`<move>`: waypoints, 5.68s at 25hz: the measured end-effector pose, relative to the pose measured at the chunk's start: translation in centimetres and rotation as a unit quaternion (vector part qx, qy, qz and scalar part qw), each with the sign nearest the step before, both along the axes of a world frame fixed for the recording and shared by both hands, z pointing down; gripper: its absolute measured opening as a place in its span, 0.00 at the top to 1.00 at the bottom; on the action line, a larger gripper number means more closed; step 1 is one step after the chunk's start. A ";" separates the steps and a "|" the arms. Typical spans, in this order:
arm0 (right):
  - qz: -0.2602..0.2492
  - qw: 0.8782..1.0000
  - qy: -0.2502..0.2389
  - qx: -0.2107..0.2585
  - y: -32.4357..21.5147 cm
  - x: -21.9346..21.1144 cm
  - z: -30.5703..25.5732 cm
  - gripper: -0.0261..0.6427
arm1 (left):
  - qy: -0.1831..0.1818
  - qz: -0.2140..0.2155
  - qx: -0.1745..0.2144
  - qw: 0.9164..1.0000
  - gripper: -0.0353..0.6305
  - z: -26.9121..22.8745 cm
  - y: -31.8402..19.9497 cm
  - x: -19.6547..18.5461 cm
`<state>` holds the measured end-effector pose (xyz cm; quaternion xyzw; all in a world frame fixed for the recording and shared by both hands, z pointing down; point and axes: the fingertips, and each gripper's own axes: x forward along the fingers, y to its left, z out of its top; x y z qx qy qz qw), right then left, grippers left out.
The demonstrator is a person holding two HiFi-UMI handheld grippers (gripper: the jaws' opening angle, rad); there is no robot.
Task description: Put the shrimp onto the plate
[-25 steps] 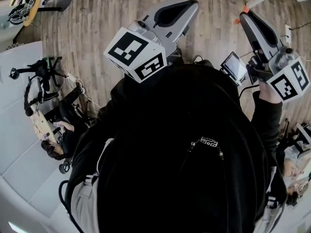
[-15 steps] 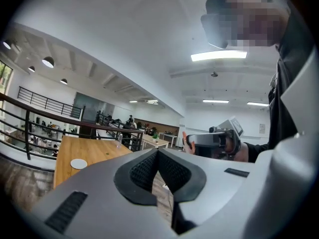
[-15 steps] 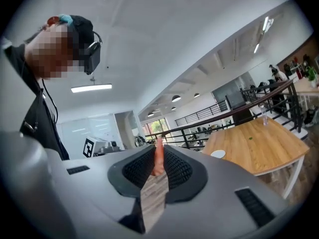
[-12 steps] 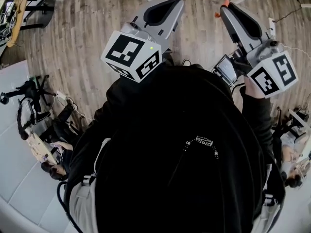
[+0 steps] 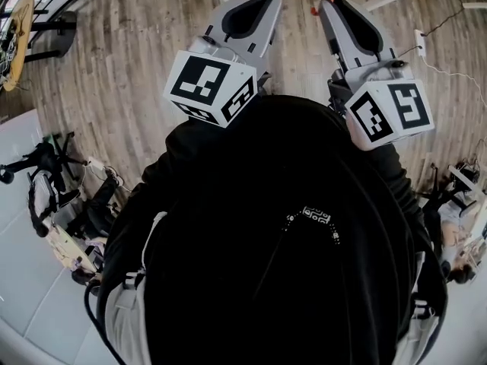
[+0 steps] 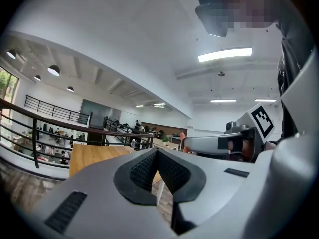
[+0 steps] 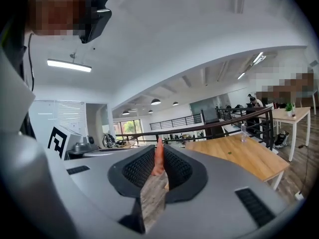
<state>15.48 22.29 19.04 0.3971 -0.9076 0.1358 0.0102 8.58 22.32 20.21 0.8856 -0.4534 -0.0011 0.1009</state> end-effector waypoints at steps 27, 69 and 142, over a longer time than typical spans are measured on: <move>-0.071 0.997 0.012 0.020 -4.2 -15.3 0.8 0.86 | 0.009 -0.055 0.033 0.998 0.95 0.4 -3.7 -14.0; -0.159 0.986 -0.025 -0.044 -42.1 -19.8 3.7 0.86 | -0.040 -0.136 -0.054 0.988 0.95 3.2 -39.2 -18.3; -0.194 0.890 0.287 -0.297 -52.4 -20.5 42.3 0.86 | 0.060 -0.163 -0.177 0.969 0.95 14.4 -35.9 -29.2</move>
